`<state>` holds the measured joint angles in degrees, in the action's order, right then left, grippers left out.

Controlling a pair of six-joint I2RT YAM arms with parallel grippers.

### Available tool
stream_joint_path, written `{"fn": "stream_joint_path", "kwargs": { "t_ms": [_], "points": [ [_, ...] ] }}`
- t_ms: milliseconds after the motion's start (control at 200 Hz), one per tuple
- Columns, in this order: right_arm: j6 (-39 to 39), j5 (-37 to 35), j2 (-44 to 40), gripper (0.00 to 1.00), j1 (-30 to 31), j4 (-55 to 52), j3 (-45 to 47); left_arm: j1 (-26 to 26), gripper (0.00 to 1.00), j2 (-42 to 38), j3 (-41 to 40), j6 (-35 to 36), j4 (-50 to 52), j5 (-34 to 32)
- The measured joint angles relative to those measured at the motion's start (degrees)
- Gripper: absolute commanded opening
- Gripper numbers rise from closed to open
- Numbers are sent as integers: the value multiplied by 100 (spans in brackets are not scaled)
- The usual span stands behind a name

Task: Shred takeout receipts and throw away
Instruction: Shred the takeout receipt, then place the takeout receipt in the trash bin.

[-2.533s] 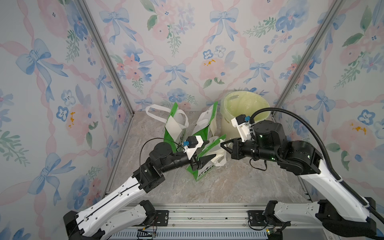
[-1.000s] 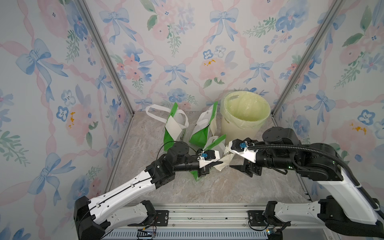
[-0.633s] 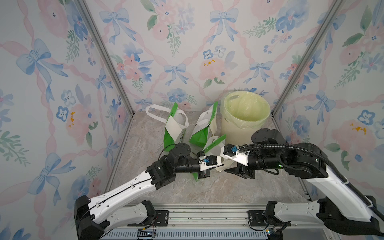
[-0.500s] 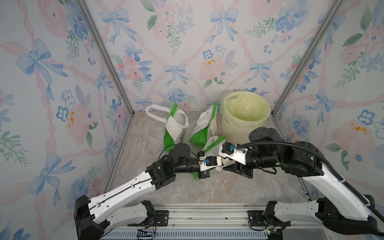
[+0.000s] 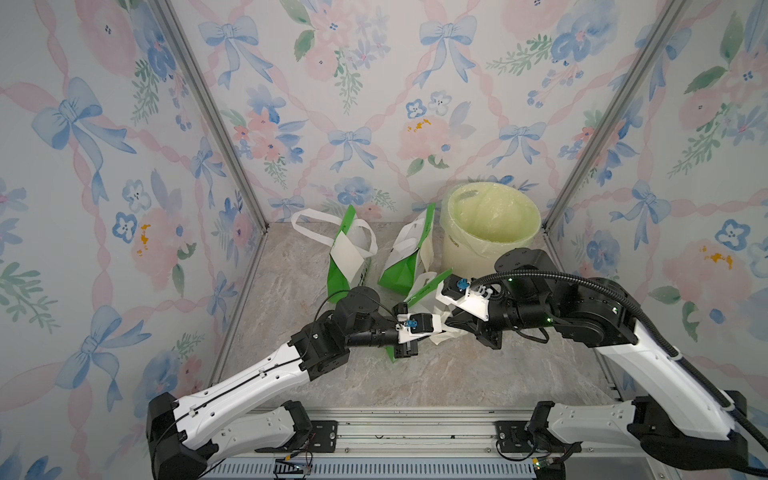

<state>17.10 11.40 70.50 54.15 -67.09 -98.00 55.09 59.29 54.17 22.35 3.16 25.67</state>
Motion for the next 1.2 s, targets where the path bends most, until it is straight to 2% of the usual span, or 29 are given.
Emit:
{"fn": "stream_joint_path", "kwargs": {
  "t_ms": [100, 200, 330, 445, 550, 695, 930, 1070, 1200],
  "points": [
    [-66, 92, -4, 0, -83, 55, 87, 4, 0, 0, 0, 2, 0, -162],
    [-481, 48, -70, 0, -179, 251, 291, 149, 0, 0, 0, 129, -2, -654],
    [-1620, -380, -203, 0, -190, 461, 420, 636, 0, 2, 7, 721, -35, -1753],
    [-2767, -1078, -289, 0, -240, 472, 431, 874, 0, -26, 4, 1137, -254, -2387],
    [-3766, -1626, -299, 0, -573, 378, 437, 927, 0, -214, -118, 1331, -732, -2603],
    [-4529, -2065, -286, 0, -999, 188, 490, 940, 0, -522, -310, 1366, -1386, -2629],
    [-4568, -2159, -68, 0, -2131, -44, 168, 940, 0, -588, -404, 1139, -1882, -2632],
    [-4275, -1987, 236, 0, -2734, 144, -529, 940, 0, -535, -387, 597, -2243, -2658],
    [-4153, -1720, 476, 0, -3344, 756, -741, 940, 0, -251, -197, 46, -2573, -2791]
  ]
}}
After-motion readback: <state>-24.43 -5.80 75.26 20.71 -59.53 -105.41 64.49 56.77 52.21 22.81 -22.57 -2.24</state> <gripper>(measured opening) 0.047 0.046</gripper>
